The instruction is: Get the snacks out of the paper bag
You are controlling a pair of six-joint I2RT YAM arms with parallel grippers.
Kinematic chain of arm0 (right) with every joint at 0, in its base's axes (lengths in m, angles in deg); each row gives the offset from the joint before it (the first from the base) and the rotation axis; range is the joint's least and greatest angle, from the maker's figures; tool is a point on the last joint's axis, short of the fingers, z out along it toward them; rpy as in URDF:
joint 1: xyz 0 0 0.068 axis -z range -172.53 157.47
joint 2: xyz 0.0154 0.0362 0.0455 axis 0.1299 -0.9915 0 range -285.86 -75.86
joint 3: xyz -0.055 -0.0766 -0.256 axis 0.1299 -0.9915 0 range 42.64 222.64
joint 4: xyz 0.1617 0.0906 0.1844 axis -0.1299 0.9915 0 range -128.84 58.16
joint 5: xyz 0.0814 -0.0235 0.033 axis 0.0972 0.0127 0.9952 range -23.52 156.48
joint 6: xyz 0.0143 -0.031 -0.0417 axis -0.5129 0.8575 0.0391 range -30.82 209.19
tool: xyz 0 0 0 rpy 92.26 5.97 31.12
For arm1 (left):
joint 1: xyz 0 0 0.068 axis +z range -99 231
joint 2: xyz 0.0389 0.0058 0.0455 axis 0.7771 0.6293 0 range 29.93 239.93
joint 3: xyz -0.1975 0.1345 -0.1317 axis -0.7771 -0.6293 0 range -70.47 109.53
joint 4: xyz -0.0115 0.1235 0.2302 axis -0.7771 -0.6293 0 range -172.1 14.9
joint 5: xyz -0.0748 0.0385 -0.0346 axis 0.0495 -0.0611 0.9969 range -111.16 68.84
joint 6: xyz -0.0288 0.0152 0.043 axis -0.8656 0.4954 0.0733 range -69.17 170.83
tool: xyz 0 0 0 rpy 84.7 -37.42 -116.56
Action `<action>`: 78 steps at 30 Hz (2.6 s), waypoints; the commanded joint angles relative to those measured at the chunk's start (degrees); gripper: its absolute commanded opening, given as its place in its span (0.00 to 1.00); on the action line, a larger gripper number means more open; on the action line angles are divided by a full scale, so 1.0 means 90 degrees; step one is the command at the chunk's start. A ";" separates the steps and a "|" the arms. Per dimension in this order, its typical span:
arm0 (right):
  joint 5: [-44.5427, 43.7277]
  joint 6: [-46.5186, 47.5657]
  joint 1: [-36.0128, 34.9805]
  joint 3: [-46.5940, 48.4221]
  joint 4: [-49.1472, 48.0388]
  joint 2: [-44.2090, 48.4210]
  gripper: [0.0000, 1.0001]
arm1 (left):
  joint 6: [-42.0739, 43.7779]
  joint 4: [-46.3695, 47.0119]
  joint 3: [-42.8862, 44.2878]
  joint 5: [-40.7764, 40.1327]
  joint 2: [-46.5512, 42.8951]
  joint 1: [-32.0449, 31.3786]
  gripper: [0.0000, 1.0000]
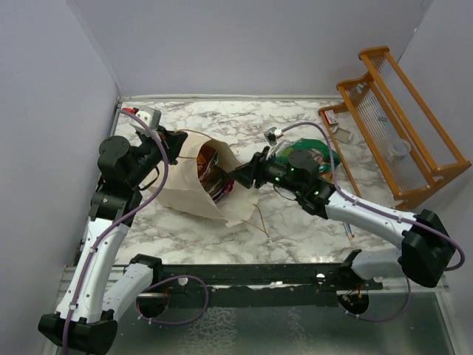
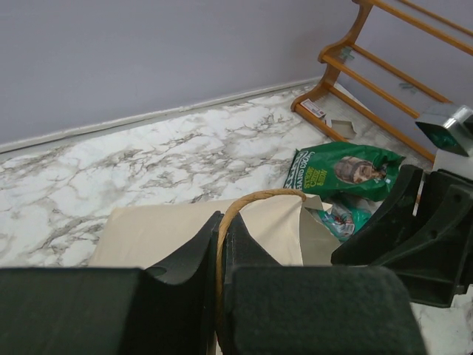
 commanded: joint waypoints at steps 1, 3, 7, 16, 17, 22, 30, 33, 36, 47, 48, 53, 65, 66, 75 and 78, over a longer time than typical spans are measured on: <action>-0.1762 -0.0494 -0.0685 0.0270 -0.0348 -0.0426 0.42 | 0.0074 0.0085 0.0010 -0.0194 -0.0058 0.0007 0.00; -0.2202 -0.0609 -0.0987 0.0392 -0.0372 -0.0612 0.42 | 0.0072 0.0085 0.0021 -0.0196 -0.0053 0.0007 0.00; -0.3190 -0.0943 -0.1522 0.0596 -0.0287 -0.0898 0.43 | 0.0078 0.0066 0.0054 -0.0172 -0.0040 0.0007 0.00; -0.4482 -0.1868 -0.1689 0.0910 -0.0157 -0.1717 0.45 | 0.0060 -0.0026 0.0101 -0.0189 -0.0035 0.0007 0.00; -0.4508 -0.1961 -0.1694 0.1031 -0.0081 -0.1862 0.49 | 0.0050 -0.0020 0.0096 -0.0185 -0.0041 0.0011 0.00; -0.4194 -0.2170 -0.1692 0.1417 -0.0275 -0.2491 0.50 | 0.0051 -0.0036 0.0111 -0.0200 0.0007 0.0007 0.00; -0.4377 -0.2367 -0.1692 0.2101 -0.0226 -0.3285 0.50 | -0.0003 0.0006 0.0131 -0.0139 0.0069 0.0007 0.00; -0.4594 -0.2435 -0.1694 0.2379 -0.0045 -0.3525 0.50 | -0.0004 -0.0017 0.0156 -0.0143 0.0083 0.0012 0.00; -0.4781 -0.2462 -0.1695 0.2498 -0.0041 -0.3683 0.50 | 0.0007 -0.0035 0.0171 -0.0148 0.0061 0.0009 0.00; -0.4442 -0.2543 -0.1694 0.2544 -0.0061 -0.3775 0.20 | 0.0011 -0.0090 0.0065 -0.0236 -0.0124 0.0014 0.00; -0.4406 -0.2506 -0.1695 0.2476 -0.0105 -0.3673 0.17 | 0.0007 -0.0088 0.0058 -0.0260 -0.0134 0.0007 0.00; -0.4149 -0.2159 -0.1692 0.2012 -0.0569 -0.3060 0.01 | -0.0032 0.0011 -0.0054 -0.0382 -0.0186 0.0008 0.00; -0.3380 -0.1383 -0.1690 0.1419 -0.0877 -0.1898 0.01 | -0.0057 0.0101 -0.0094 -0.0823 -0.0140 0.0007 0.00; -0.3297 -0.1290 -0.1689 0.1346 -0.0930 -0.1779 0.01 | -0.0074 0.0074 -0.0101 -0.0903 -0.0139 0.0007 0.00; -0.2827 -0.0612 -0.1685 0.0779 -0.0766 -0.0656 0.01 | -0.0027 -0.0012 -0.0002 -0.1314 -0.0067 0.0013 0.00; -0.2834 -0.0485 -0.1685 0.0852 -0.0413 -0.0368 0.01 | 0.0029 -0.0073 0.0035 -0.1401 -0.0044 0.0006 0.00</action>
